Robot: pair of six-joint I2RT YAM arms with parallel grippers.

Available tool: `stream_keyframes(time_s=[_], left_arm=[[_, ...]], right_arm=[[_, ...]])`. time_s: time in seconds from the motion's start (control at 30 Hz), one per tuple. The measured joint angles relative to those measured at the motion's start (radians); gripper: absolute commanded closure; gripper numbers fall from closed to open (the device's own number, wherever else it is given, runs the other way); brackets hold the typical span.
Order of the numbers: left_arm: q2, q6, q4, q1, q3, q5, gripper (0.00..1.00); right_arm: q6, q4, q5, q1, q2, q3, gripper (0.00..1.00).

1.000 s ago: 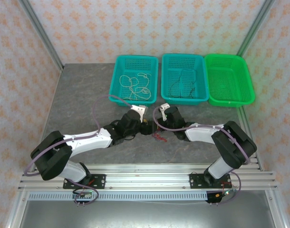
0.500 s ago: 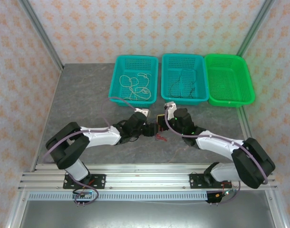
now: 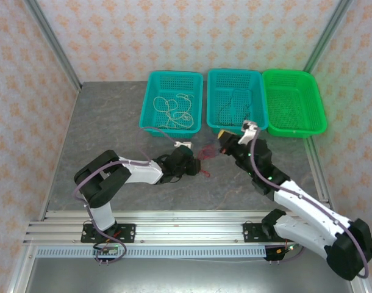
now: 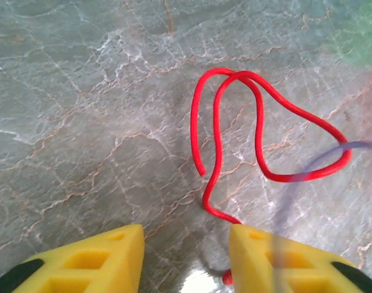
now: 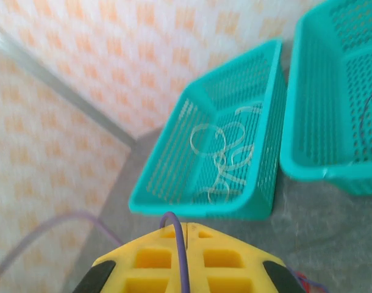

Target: Untangle the cables

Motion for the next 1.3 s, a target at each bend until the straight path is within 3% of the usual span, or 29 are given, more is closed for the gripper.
stream_keyframes(time_s=[0.27, 0.4, 0.6, 0.8, 1.0, 1.13, 1.3], left_arm=[[-0.002, -0.006, 0.030, 0.000, -0.025, -0.020, 0.63], [-0.048, -0.006, 0.039, 0.000, -0.069, -0.018, 0.56], [-0.303, 0.011, -0.002, 0.000, -0.121, -0.015, 0.44], [-0.569, 0.016, -0.039, 0.001, -0.095, -0.012, 0.46], [-0.496, -0.048, -0.040, 0.003, -0.017, 0.080, 0.47], [-0.390, -0.110, -0.053, 0.019, 0.005, 0.101, 0.55], [-0.270, -0.182, -0.017, 0.066, 0.010, 0.142, 0.58]], right_arm=[[0.120, -0.074, 0.095, -0.066, -0.050, 0.077, 1.00], [0.143, -0.091, 0.098, -0.068, -0.029, 0.076, 1.00], [0.152, -0.092, 0.065, -0.068, 0.006, 0.076, 1.00], [0.186, -0.038, -0.047, -0.068, 0.087, 0.048, 1.00], [0.232, 0.020, -0.128, -0.068, 0.137, -0.010, 1.00], [0.240, 0.039, -0.149, -0.068, 0.129, -0.011, 1.00], [0.251, 0.053, -0.171, -0.068, 0.105, -0.020, 1.00]])
